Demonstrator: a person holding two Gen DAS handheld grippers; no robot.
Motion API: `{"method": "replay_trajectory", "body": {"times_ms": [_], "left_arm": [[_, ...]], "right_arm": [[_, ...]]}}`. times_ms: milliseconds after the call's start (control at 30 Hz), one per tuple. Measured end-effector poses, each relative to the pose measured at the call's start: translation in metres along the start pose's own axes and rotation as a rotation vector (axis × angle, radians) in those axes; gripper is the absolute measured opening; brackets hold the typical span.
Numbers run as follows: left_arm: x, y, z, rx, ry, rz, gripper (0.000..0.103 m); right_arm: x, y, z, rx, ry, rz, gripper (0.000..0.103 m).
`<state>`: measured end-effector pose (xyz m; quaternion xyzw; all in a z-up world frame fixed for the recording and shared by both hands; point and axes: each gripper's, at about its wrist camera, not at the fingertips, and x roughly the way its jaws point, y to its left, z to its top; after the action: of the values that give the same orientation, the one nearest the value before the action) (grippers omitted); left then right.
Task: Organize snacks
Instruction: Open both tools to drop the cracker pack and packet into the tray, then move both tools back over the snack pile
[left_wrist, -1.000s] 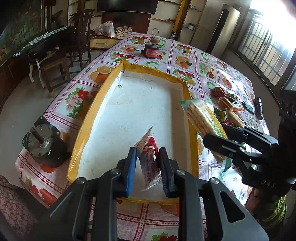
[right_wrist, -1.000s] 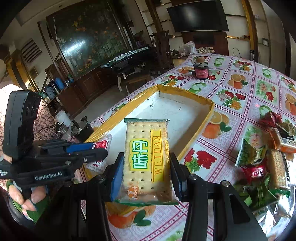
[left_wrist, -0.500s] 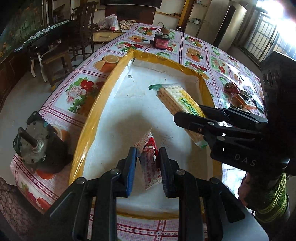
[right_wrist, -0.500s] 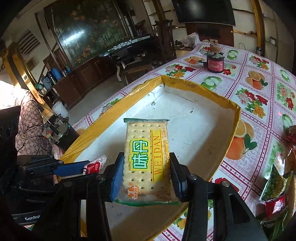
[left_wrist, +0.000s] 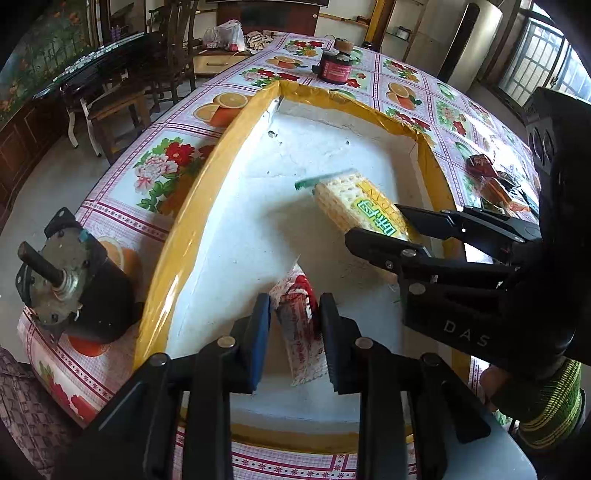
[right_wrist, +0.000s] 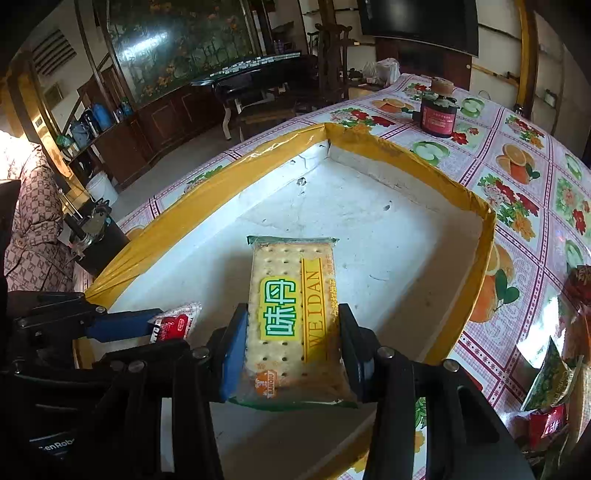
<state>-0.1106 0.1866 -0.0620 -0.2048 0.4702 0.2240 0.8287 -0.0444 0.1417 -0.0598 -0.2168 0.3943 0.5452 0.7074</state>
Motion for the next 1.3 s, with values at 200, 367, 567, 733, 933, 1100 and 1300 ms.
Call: {"method": "replay_trajectory", "body": {"times_ms": [200, 367, 567, 733, 933, 1100, 1300], "left_arm": [[-0.008, -0.007, -0.001, 0.034, -0.025, 0.045, 0.044], [-0.03, -0.01, 0.002, 0.037, -0.091, 0.047, 0.069], [-0.047, -0.015, 0.004, 0.011, -0.137, 0.027, 0.076], [-0.06, -0.033, 0.004, 0.019, -0.155, 0.007, 0.079], [-0.069, -0.067, -0.002, 0.072, -0.175, -0.022, 0.082], [-0.068, -0.101, -0.007, 0.126, -0.167, -0.03, 0.082], [-0.068, -0.138, -0.015, 0.191, -0.162, -0.053, 0.084]], "right_arm": [[-0.015, -0.004, 0.001, 0.015, -0.034, -0.004, 0.06], [-0.052, -0.015, -0.004, 0.04, -0.114, -0.011, 0.067], [-0.092, -0.044, -0.029, 0.126, -0.174, -0.035, 0.069], [-0.122, -0.068, -0.056, 0.197, -0.206, -0.077, 0.069], [-0.163, -0.093, -0.098, 0.269, -0.249, -0.156, 0.07], [-0.188, -0.111, -0.128, 0.315, -0.27, -0.221, 0.071], [-0.206, -0.134, -0.164, 0.385, -0.26, -0.266, 0.072]]}}
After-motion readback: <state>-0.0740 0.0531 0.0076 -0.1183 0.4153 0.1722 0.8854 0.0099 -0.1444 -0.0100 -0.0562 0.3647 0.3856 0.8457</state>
